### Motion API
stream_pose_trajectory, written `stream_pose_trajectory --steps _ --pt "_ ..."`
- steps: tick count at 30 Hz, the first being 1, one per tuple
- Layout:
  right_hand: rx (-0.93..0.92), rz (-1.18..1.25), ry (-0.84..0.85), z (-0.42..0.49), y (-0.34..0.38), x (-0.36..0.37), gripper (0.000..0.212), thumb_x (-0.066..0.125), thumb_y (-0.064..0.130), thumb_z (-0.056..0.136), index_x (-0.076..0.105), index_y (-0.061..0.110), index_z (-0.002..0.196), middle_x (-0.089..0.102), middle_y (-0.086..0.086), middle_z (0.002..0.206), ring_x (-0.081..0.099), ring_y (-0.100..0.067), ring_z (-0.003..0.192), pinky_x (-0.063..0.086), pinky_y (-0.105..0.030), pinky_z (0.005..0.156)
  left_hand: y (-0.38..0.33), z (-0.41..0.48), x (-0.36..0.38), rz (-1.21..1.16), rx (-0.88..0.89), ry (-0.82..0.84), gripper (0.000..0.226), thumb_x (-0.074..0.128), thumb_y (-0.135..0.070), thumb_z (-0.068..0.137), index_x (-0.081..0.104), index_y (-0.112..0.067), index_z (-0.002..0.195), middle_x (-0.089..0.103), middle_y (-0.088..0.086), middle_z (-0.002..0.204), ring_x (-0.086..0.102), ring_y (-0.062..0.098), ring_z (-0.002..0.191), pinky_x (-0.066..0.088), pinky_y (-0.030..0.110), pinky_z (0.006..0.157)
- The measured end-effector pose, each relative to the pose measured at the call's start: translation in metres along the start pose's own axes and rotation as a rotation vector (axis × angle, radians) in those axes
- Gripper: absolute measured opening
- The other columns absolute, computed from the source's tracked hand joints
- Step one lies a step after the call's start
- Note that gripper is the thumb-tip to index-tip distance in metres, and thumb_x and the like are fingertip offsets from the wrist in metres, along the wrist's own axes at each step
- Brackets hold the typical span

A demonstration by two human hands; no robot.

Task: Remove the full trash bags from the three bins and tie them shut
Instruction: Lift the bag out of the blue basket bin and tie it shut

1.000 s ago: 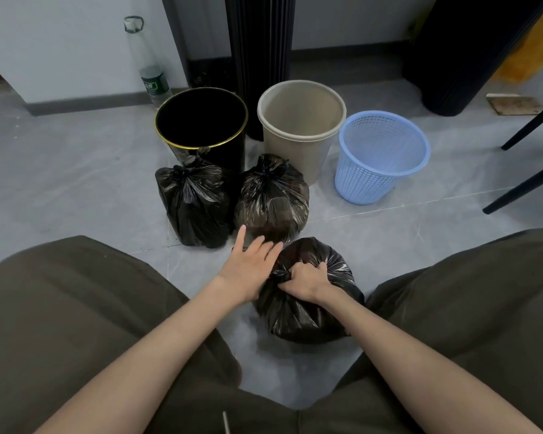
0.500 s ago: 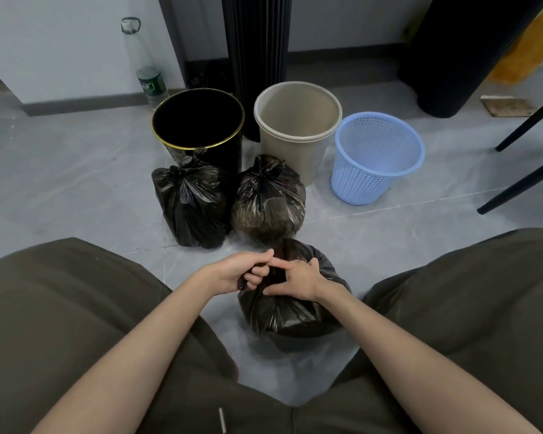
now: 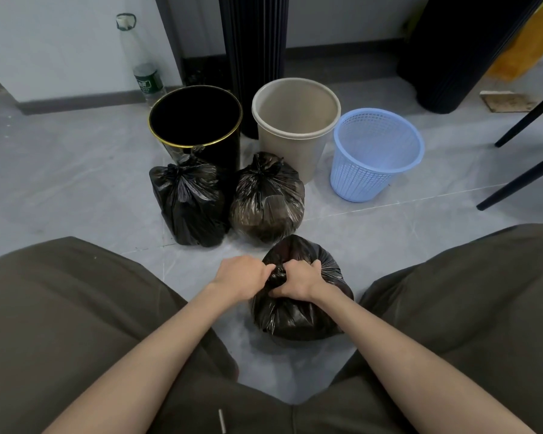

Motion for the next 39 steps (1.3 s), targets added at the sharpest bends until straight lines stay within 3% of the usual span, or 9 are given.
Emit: stream_pose_trajectory --steps 2,5,14,17,20,24,28,33,39 --pt "0.001 0.006 -0.005 -0.001 -0.001 0.000 0.044 0.070 0.054 0.073 0.057 0.015 0.089 0.060 -0.001 0.088 0.059 -0.027 0.099 0.026 -0.043 0.095 0.006 0.003 0.005 -0.310 -0.073 0.121 0.051 0.033 -0.043 0.098 0.048 -0.015 0.059 0.062 0.008 0.078 0.058 0.026 0.084 0.037 0.031 0.067" --pt "0.003 0.050 -0.019 0.000 -0.001 0.001 0.047 0.068 0.057 0.073 0.061 0.016 0.095 0.064 -0.002 0.094 0.058 -0.026 0.103 0.026 -0.045 0.098 0.012 0.004 0.004 -0.643 -0.163 0.189 0.046 0.046 -0.041 0.094 0.042 -0.015 0.057 0.046 0.001 0.058 0.046 0.017 0.059 0.033 0.029 0.058" --pt "-0.011 0.190 -0.142 -0.003 0.001 -0.006 0.048 0.067 0.056 0.074 0.063 0.021 0.106 0.068 -0.002 0.106 0.057 -0.024 0.109 0.029 -0.043 0.095 0.010 -0.002 0.014 -1.501 -0.468 0.400 0.009 0.068 -0.024 0.085 0.060 -0.018 0.086 0.070 -0.005 0.087 0.066 0.007 0.074 0.048 0.016 0.059" --pt "0.006 0.267 -0.177 -0.002 -0.003 -0.010 0.053 0.070 0.063 0.067 0.062 0.021 0.099 0.067 0.003 0.102 0.058 -0.020 0.105 0.030 -0.038 0.083 0.015 0.001 0.013 -1.410 -0.457 0.268 0.006 0.064 -0.014 0.088 0.062 -0.012 0.083 0.072 -0.005 0.076 0.065 0.006 0.069 0.052 0.018 0.065" --pt "0.043 0.268 -0.154 -0.001 -0.009 -0.009 0.056 0.072 0.064 0.064 0.061 0.021 0.099 0.065 0.005 0.099 0.057 -0.019 0.104 0.030 -0.035 0.080 0.023 0.005 0.003 -0.833 -0.261 0.092 0.022 0.058 -0.016 0.092 0.067 0.001 0.081 0.073 0.003 0.073 0.066 0.016 0.068 0.055 0.031 0.076" --pt "0.030 0.117 -0.109 -0.002 -0.009 -0.004 0.061 0.071 0.060 0.069 0.058 0.020 0.113 0.060 -0.001 0.116 0.050 -0.022 0.116 0.031 -0.040 0.093 0.012 -0.002 -0.009 -0.362 -0.126 0.084 0.042 0.046 -0.036 0.096 0.058 -0.016 0.061 0.063 -0.003 0.052 0.058 0.006 0.054 0.050 0.026 0.072" --pt "0.023 0.018 -0.086 -0.004 -0.012 0.000 0.066 0.068 0.061 0.071 0.055 0.014 0.114 0.058 -0.006 0.121 0.049 -0.026 0.119 0.031 -0.043 0.097 0.006 -0.005 -0.004 -0.928 -0.241 0.271 0.038 0.050 -0.038 0.095 0.062 -0.019 0.063 0.052 -0.001 0.066 0.042 0.010 0.056 0.041 0.020 0.058" --pt "0.023 0.086 -0.089 -0.003 -0.011 -0.001 0.066 0.068 0.060 0.072 0.054 0.012 0.117 0.058 -0.005 0.122 0.047 -0.026 0.121 0.030 -0.044 0.098 0.009 0.001 -0.001 -1.376 -0.210 0.204 0.027 0.049 -0.037 0.096 0.071 -0.024 0.101 0.067 -0.011 0.099 0.055 0.000 0.086 0.041 0.015 0.080" --pt "0.009 0.066 -0.067 -0.003 -0.008 0.003 0.064 0.068 0.058 0.073 0.054 0.012 0.116 0.057 -0.006 0.122 0.046 -0.026 0.121 0.030 -0.043 0.100 0.015 0.008 0.008 -1.226 -0.203 0.028 0.029 0.046 -0.015 0.098 0.062 -0.010 0.122 0.064 0.003 0.098 0.058 0.011 0.087 0.047 0.025 0.085"
Point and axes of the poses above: each hand's wrist, its own z-axis towards the middle knuckle, its own x-axis out of the palm, y = z × x, the point moved 5 cm from there along z, towards the middle knuckle
